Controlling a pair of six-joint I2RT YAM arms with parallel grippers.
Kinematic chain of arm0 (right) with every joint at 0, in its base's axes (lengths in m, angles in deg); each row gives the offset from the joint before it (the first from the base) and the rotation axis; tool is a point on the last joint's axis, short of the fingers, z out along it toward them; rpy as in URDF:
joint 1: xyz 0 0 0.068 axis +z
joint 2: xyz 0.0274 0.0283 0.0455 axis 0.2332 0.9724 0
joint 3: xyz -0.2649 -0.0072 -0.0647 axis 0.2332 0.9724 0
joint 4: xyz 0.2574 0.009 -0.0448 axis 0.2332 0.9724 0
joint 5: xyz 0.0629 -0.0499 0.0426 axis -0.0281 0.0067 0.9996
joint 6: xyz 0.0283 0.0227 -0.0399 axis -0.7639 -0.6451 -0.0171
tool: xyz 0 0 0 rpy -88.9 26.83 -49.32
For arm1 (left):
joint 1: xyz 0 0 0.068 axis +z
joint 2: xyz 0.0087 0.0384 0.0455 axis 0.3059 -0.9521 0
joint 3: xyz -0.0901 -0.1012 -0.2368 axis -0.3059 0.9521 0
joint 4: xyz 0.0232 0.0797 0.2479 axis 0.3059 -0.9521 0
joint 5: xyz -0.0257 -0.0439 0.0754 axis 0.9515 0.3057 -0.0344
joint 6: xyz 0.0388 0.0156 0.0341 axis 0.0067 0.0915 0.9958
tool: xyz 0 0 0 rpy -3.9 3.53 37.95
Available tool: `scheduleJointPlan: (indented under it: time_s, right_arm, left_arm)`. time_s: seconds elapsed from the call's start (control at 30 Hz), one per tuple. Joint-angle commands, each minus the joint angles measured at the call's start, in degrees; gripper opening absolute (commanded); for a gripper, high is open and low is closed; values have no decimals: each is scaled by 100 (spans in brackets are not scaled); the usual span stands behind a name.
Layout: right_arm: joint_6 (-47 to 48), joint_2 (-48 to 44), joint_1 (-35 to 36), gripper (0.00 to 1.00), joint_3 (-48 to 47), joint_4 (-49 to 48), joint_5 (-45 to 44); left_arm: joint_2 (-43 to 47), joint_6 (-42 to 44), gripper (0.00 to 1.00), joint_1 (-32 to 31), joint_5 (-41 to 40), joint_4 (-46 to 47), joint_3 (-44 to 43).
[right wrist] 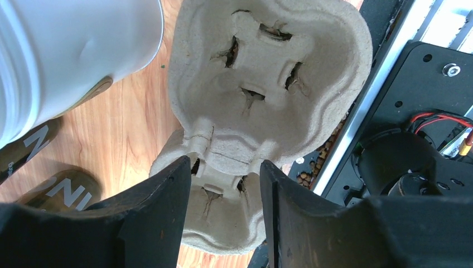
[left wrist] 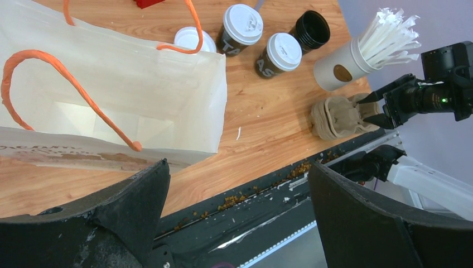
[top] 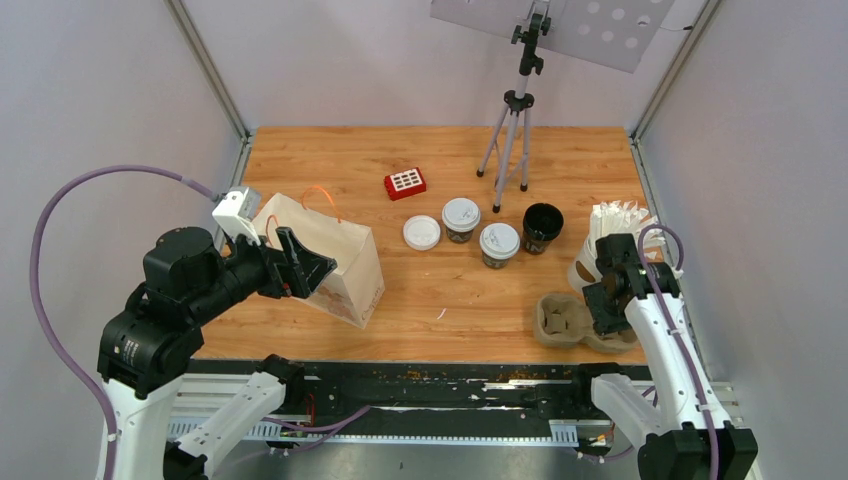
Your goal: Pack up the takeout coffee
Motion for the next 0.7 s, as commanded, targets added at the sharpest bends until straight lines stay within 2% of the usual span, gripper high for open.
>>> scheduleJointPlan:
  time_s: [0.0, 0.2, 0.67]
  right_arm:
    - [-37, -42, -72, 49, 129, -146, 171]
    - [-162, 59, -120, 49, 329, -267, 269]
    - [-49, 124, -189, 45, 131, -300, 166]
  left_arm:
    - [-9, 100, 100, -31, 46, 126, -88]
    - [-10, 165, 100, -31, 27, 36, -158]
    - [36, 114, 100, -31, -34, 49, -74]
